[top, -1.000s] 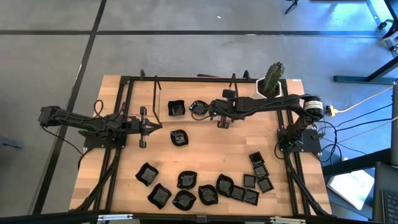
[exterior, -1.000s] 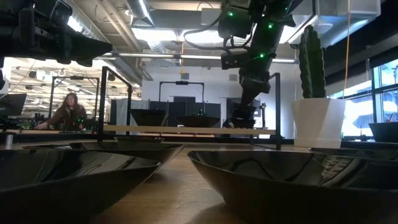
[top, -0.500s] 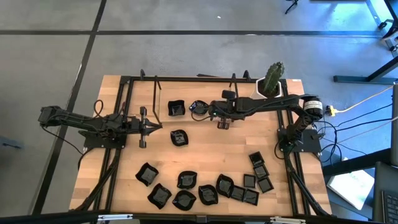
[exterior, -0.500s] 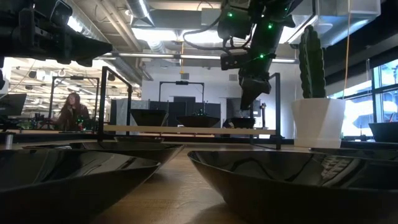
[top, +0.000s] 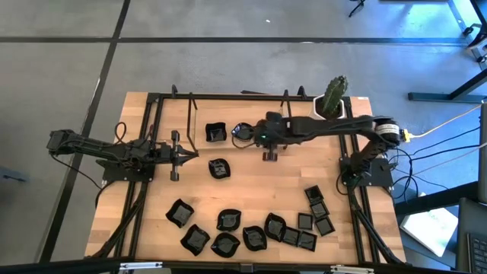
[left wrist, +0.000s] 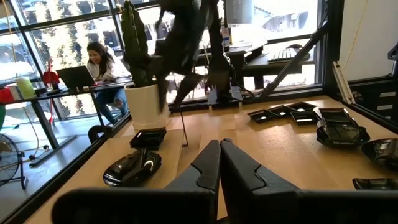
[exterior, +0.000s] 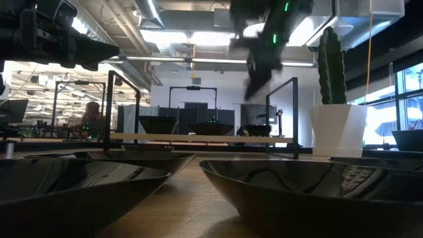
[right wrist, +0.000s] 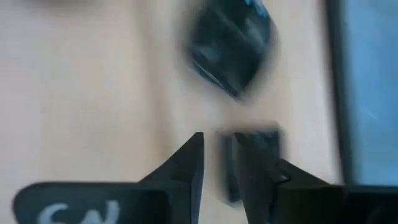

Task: Pick & Place Mini shaped plates
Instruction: Stack the top distorted square plate on the top of the distorted square plate on the shelf

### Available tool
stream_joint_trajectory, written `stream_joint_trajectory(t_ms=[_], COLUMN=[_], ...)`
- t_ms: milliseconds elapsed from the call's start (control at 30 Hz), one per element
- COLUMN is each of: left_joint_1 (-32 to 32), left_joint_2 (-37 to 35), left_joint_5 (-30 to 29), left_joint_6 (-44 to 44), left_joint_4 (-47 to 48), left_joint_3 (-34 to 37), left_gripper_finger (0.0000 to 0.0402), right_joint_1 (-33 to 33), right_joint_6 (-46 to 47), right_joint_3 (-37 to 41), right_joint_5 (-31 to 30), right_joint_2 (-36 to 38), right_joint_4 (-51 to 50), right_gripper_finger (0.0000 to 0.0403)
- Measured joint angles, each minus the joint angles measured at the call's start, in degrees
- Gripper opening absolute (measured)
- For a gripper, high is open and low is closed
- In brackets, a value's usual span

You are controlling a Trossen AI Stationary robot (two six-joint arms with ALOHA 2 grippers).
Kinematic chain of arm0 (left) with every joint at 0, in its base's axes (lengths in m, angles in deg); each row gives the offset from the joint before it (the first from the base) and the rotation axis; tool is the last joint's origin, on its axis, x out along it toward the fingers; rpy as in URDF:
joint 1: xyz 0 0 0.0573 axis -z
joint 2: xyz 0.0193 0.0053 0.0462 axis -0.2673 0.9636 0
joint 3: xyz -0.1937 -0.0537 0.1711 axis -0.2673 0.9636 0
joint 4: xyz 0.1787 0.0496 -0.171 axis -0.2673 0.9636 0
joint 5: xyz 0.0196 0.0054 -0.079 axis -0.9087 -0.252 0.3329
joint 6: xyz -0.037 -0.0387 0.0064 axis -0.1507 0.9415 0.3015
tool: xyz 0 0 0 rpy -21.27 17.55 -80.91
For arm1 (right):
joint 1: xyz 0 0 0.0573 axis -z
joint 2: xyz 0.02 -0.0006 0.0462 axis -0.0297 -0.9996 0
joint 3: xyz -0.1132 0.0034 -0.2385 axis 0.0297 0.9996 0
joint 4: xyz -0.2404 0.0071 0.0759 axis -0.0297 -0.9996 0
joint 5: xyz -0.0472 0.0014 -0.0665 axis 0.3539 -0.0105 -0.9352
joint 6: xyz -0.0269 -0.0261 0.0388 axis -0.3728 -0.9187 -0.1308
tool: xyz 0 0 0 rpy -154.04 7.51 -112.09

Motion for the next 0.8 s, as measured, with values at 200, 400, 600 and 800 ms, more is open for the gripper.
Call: stream_joint_trajectory(t_ms=[200, 400, 600, 800], left_joint_1=[-0.02, -0.02, -0.02, -0.01], left_joint_2=[-0.01, -0.01, 0.0, 0.0], left_joint_5=[0.0, 0.04, 0.03, 0.02], left_joint_6=[-0.02, 0.05, -0.04, 0.02], left_joint_4=[0.08, 0.51, 0.55, 0.5], left_joint_3=[0.0, 0.0, 0.0, 0.0], left_gripper_finger=[0.0006, 0.0005, 0.0007, 0.0004], right_joint_1=[-5.37, -11.01, -18.02, -23.09], right_joint_6=[-5.05, 0.2, 1.96, 2.78], right_joint_3=[1.33, 11.4, 25.52, 41.15], right_joint_5=[32.12, 48.36, 36.98, 33.37], right_joint_2=[11.42, 27.84, 44.22, 55.73], right_joint_4=[16.61, 35.53, 37.6, 40.86], right_gripper_finger=[0.0045, 0.0009, 0.0006, 0.0013])
